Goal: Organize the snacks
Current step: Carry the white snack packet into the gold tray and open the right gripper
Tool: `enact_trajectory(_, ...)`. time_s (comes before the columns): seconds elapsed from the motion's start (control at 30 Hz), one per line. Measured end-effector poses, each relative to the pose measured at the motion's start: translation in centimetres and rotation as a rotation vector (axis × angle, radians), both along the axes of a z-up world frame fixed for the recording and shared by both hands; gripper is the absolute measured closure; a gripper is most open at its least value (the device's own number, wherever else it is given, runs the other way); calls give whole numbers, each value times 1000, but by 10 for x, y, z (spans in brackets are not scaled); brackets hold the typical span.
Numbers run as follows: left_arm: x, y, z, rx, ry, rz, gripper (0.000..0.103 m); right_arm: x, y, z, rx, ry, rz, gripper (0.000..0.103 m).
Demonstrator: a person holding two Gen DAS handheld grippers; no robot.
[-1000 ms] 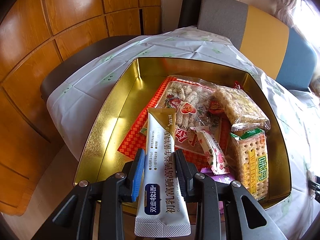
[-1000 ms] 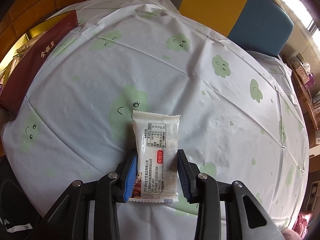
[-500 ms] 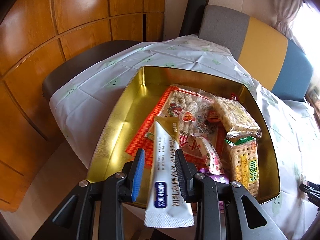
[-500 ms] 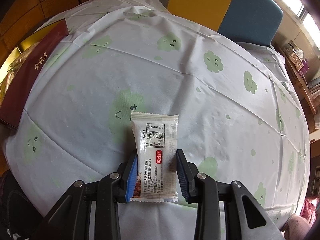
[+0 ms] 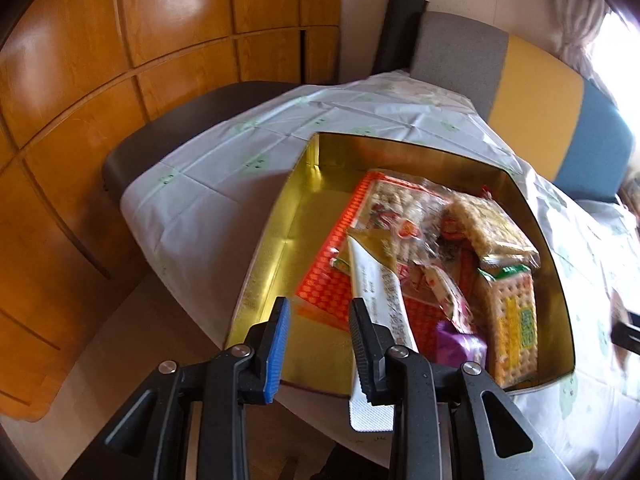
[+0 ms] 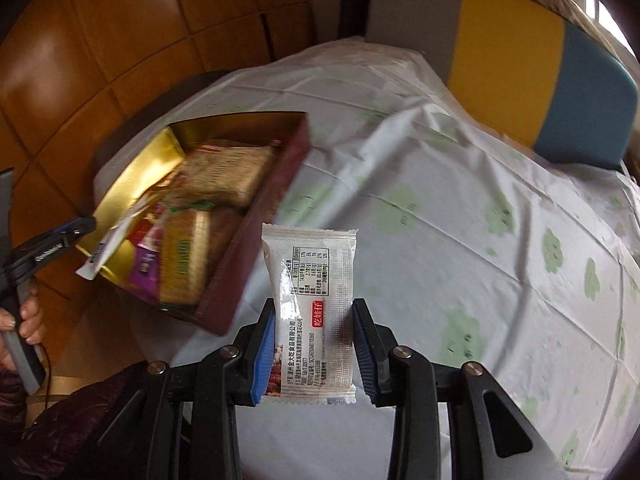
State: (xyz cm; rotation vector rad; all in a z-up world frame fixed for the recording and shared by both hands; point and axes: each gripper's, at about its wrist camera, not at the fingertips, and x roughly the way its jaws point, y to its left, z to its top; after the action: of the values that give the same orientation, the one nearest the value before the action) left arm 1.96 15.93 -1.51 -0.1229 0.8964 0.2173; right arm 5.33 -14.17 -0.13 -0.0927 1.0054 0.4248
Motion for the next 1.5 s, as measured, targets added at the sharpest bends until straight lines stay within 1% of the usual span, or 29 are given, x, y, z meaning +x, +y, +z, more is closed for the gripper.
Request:
enact_trajectory(0.13,-4,-10,-2,-8,12,-69,76,0,56,8,39,2,152,67)
enact_trajectory(0.23,-1,-18,-9,-6,38,-101,78,0,89,9,65,15,229,67)
enact_trajectory(0.33,5,-25,-13,24,43,-96,78,8,118,0,36,27,281,67)
enact_trajectory(0.43,16,-26,-19,38,58,-77,78,24,136,-20,-21,58,277,67)
enact_trajectory(0.5,23,-24,-26,13,91,-63,78,34,143,-32,-59,71,258,67)
enact_trajectory(0.53,25,-23,-28,-3,100,-57,78,36,144,-33,-58,55,253,67)
enact_trajectory(0.6,27,-22,-31,-6,105,-51,78,40,146,-31,-50,58,248,67)
enact_trajectory(0.77,25,-18,-32,-9,89,-33,78,41,148,-32,-48,47,250,67)
enact_trajectory(1.07,19,-14,-20,-4,35,-2,78,41,145,-30,-26,49,231,67)
enact_trajectory(1.33,19,-8,-15,-12,23,15,78,42,156,-26,-16,42,242,67)
enact_trajectory(1.5,18,-6,-14,-16,18,30,78,52,165,-19,-8,32,232,67)
